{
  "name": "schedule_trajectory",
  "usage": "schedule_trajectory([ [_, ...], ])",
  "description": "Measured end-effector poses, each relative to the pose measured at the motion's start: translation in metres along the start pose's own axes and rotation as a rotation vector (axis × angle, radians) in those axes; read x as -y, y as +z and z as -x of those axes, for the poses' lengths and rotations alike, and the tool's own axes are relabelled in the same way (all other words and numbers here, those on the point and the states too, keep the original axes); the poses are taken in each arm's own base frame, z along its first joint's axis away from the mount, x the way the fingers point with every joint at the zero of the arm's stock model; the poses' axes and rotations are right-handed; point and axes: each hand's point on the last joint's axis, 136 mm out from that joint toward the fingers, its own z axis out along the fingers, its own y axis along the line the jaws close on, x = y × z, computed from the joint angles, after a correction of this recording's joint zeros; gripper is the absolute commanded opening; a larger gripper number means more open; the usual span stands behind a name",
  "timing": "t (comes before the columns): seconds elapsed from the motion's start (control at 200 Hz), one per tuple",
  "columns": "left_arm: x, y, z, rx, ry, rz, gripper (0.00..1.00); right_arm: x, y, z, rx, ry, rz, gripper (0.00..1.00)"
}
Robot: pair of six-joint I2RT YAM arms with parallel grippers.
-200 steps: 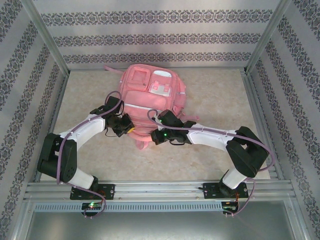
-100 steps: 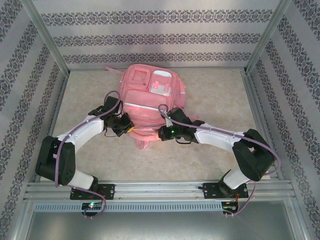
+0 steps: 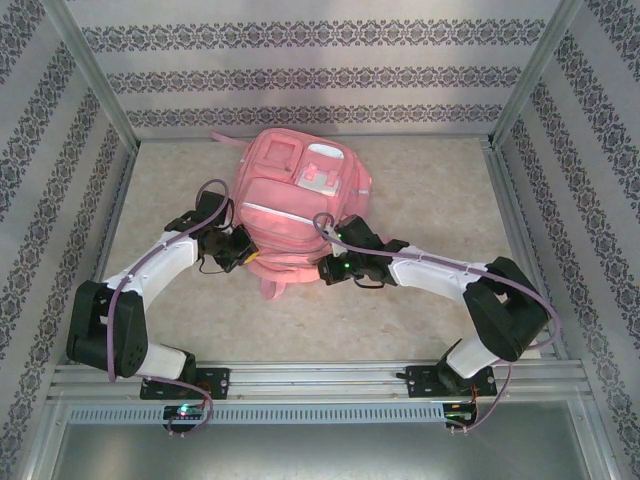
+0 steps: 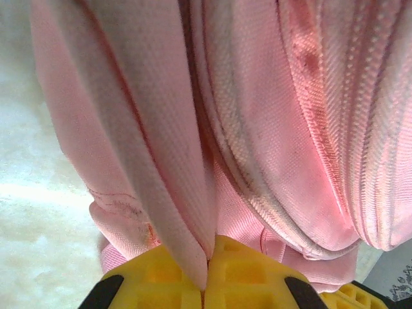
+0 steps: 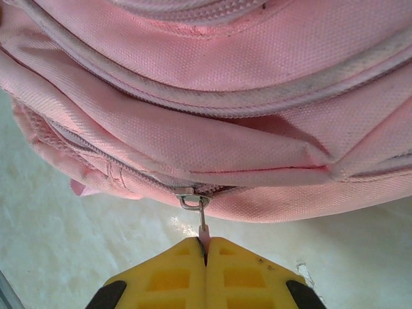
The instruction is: Pack the student bag
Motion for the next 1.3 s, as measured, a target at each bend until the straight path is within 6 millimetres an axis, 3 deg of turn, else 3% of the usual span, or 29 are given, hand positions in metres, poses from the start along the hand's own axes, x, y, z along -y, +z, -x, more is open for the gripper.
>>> schedule_trajectory([
  [0.135,-0.009,-0.004,0.007,0.022,-0.001,0.025,0.00,-0.007,0.011,0.004,-0.024,-0.006,0.012,0.00],
  [0.31,-0.029,-0.018,0.033,0.072,-0.068,0.050,0.00,-0.039,0.029,0.007,-0.058,-0.056,0.073,0.00],
  [0.435,-0.032,-0.028,0.045,0.102,-0.099,0.066,0.27,-0.056,0.041,0.009,-0.074,-0.068,0.098,0.00],
  [0.53,-0.026,-0.034,0.049,0.124,-0.128,0.051,0.33,-0.055,0.047,0.006,-0.090,-0.034,0.095,0.00],
  [0.625,-0.014,-0.040,0.039,0.131,-0.139,0.024,0.36,-0.052,0.052,0.004,-0.099,-0.007,0.089,0.00],
  [0.814,0.015,-0.038,-0.009,0.063,-0.133,-0.039,0.41,-0.053,0.053,0.005,-0.096,0.017,0.091,0.00],
  [0.994,0.008,-0.023,-0.023,0.009,-0.226,0.001,0.41,-0.054,0.053,0.005,-0.094,0.028,0.091,0.00],
  [1.299,-0.007,-0.017,-0.037,-0.029,-0.347,0.050,0.43,-0.052,0.054,0.006,-0.081,0.033,0.086,0.00],
])
